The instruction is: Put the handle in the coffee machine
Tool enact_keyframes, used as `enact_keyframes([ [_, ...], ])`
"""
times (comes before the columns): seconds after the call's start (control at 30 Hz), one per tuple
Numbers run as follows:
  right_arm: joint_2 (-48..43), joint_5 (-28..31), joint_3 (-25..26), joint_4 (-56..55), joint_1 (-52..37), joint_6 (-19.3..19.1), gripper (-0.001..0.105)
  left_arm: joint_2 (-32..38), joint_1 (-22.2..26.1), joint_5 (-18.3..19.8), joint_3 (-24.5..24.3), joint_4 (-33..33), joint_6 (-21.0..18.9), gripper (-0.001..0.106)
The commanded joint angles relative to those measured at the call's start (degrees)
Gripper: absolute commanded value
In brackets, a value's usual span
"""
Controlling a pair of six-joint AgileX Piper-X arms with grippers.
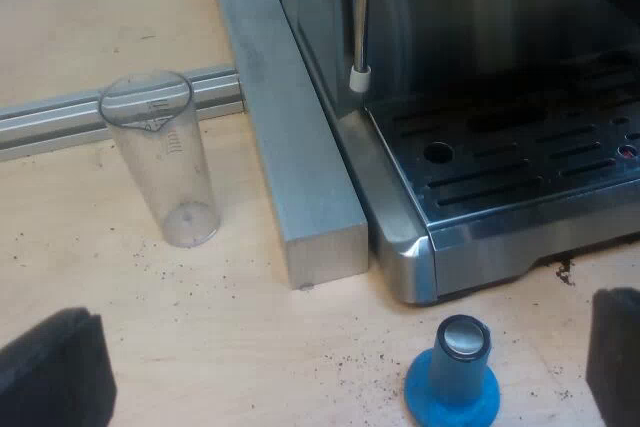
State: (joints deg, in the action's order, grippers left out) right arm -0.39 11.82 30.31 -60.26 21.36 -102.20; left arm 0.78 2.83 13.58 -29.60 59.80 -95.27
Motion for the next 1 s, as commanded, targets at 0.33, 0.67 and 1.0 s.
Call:
enact_keyframes([
  [0.33, -2.51, -0.09, 0.43, 0.26, -15.44, -0.44, 0.061, 7.92, 0.07, -0.31, -0.26, -0.78, -0.68, 0.098],
  [0.67, -2.51, -0.09, 0.43, 0.26, -17.85, -0.44, 0.061, 7.92, 0.07, -0.31, -0.26, -0.78, -0.68, 0.098],
  [1.0, -2.51, -0.09, 0.43, 0.26, -17.85, -0.44, 0.061, 7.92, 0.07, -0.31, -0.26, -0.78, -0.68, 0.098],
])
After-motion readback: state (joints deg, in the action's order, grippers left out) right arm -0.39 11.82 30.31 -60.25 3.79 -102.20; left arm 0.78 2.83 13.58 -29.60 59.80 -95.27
